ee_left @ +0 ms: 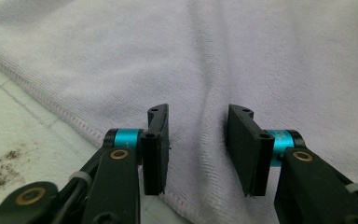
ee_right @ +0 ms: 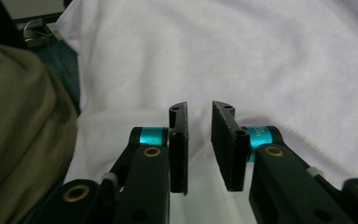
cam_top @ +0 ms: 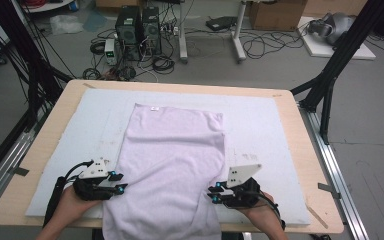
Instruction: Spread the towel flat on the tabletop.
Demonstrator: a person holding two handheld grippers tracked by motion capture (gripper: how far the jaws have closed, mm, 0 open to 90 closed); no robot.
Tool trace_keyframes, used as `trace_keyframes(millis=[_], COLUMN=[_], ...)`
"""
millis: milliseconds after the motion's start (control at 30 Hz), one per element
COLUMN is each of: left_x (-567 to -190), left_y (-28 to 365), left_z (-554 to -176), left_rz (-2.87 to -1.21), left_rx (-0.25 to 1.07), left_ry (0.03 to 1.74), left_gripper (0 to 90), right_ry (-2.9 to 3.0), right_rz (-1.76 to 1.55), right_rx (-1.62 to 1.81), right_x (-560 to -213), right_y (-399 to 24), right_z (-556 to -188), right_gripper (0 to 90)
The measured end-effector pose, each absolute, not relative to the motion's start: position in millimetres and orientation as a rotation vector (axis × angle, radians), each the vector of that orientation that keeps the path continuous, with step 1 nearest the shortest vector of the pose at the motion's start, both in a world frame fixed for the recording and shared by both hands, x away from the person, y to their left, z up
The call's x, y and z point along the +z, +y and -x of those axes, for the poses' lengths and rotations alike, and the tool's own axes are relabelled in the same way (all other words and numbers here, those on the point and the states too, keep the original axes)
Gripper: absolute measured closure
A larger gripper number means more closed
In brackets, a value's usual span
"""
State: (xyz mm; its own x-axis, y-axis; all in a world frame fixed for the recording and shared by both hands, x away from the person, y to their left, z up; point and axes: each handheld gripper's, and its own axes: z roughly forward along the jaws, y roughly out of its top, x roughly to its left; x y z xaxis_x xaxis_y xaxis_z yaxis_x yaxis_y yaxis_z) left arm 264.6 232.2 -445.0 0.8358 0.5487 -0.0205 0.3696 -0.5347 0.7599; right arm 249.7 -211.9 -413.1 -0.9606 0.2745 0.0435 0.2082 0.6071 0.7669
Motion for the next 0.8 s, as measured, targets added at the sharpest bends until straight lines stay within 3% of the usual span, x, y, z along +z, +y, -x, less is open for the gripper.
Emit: trace_keyframes(millis=[233, 333, 400, 733, 800], left_x=[-445, -446, -446, -446, -445], left_y=[232, 233, 233, 233, 233], left_z=[-264, -264, -265, -263, -264], left_rz=[-2.190, -2.186, -2.184, -2.185, -2.190], left_rx=[0.278, 0.275, 0.274, 0.280, 0.278], left_ry=[0.670, 0.671, 0.670, 0.670, 0.667], left_gripper=[58.5, 58.3, 58.3, 58.0, 57.2], right_ry=[2.802, 2.856, 2.876, 2.884, 2.865], right_rz=[-0.353, -0.325, -0.323, -0.385, -0.420], right_rx=[1.258, 1.189, 1.199, 1.176, 1.203], right_x=[-431, -441, -441, -426, -420], right_y=[-205, -195, -195, -230, -242], right_z=[-240, -243, -244, -213, -206], right_gripper=[69.5, 77.4, 88.2, 89.7, 86.7])
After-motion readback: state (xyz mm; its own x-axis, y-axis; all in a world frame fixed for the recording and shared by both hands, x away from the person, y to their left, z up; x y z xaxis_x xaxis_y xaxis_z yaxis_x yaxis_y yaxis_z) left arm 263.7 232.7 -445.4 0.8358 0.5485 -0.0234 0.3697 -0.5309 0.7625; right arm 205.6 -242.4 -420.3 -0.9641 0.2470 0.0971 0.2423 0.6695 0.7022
